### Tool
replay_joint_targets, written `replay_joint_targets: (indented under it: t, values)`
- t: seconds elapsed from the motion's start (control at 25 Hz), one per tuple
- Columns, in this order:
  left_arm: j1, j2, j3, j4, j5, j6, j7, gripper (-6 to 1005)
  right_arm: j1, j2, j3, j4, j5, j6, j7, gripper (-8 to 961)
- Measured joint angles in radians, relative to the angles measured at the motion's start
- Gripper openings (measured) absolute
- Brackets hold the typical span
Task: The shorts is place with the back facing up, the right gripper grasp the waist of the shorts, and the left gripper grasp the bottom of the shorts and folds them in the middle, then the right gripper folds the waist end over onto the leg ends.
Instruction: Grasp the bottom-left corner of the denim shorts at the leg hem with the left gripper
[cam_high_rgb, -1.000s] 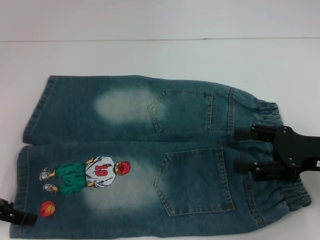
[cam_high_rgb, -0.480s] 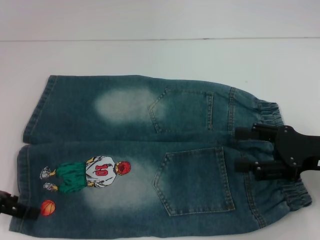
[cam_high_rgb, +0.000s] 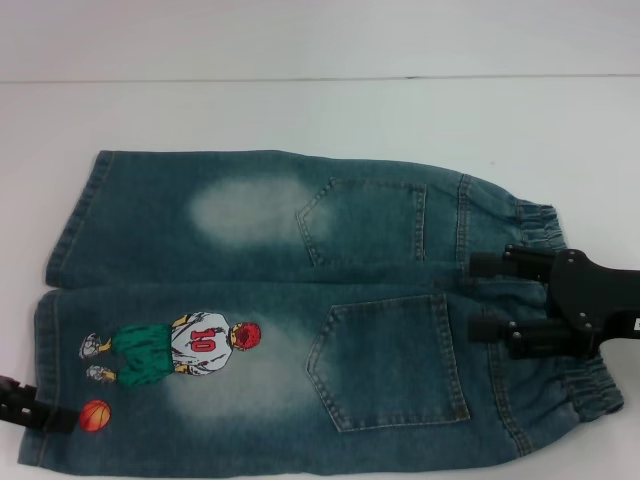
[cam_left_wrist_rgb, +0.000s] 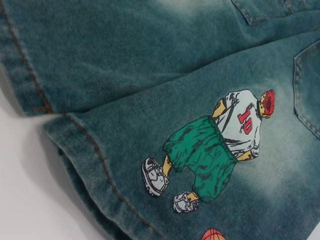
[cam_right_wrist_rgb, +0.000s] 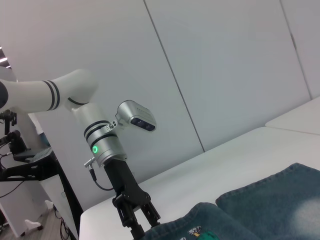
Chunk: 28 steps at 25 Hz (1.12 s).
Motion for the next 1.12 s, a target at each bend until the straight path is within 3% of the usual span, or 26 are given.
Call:
replay_joint_targets:
  t: [1.12]
  values:
    - [0.007,-0.001,0.01,0.001,0.004,0.021,0.0,842,-0.004,0.0,0.008,0.0,0.002,-0.001,0.0,942]
